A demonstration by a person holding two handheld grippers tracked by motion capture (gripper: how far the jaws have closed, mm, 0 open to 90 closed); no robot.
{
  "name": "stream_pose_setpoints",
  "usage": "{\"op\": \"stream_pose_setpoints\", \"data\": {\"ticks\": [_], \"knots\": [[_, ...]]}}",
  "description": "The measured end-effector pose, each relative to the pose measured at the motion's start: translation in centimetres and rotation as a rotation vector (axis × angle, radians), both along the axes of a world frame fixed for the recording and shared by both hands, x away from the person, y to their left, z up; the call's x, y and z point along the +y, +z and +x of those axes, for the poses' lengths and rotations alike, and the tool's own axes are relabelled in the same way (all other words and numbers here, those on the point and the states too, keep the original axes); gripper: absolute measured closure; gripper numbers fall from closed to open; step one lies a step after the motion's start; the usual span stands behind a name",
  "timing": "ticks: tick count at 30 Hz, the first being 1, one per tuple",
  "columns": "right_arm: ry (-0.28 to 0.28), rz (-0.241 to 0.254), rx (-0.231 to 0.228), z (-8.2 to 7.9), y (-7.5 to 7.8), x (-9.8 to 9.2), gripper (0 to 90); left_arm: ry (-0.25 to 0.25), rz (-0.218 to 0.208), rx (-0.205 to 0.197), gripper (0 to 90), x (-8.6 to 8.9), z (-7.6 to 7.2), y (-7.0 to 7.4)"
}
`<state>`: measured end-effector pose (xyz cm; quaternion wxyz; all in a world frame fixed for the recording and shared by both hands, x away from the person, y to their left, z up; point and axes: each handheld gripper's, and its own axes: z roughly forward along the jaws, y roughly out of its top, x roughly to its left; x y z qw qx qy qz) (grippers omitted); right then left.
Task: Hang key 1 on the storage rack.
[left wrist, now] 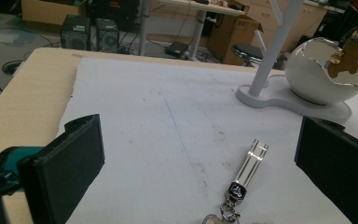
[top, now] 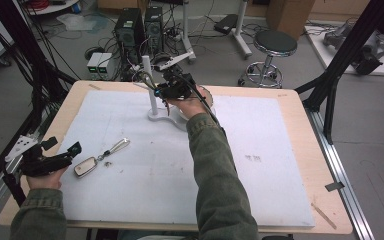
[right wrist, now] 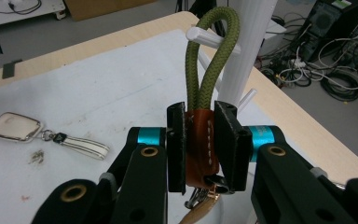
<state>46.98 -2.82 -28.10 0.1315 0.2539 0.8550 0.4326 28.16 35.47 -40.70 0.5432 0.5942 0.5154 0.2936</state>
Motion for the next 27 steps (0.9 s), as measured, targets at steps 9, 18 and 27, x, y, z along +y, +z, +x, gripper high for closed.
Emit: {"op": "stream_pose_setpoints", "data": {"ticks": [9, 18, 27], "knots": [[-0.003, -0.032, -0.018, 0.6, -1.2, 0.8, 73.7, 0.001, -0.003, -0.003, 1.7, 0.0, 0.0, 0.0], [-0.036, 0.01, 0.029, 0.6, -2.1, 0.5, 41.1, 0.006, -0.005, -0.004, 1.7, 0.1, -0.1, 0.0], [-0.082, 0.016, 0.065, 0.3, -1.7, -0.1, 18.5, 0.005, -0.001, -0.004, 1.7, 0.1, -0.1, 0.0]]}}
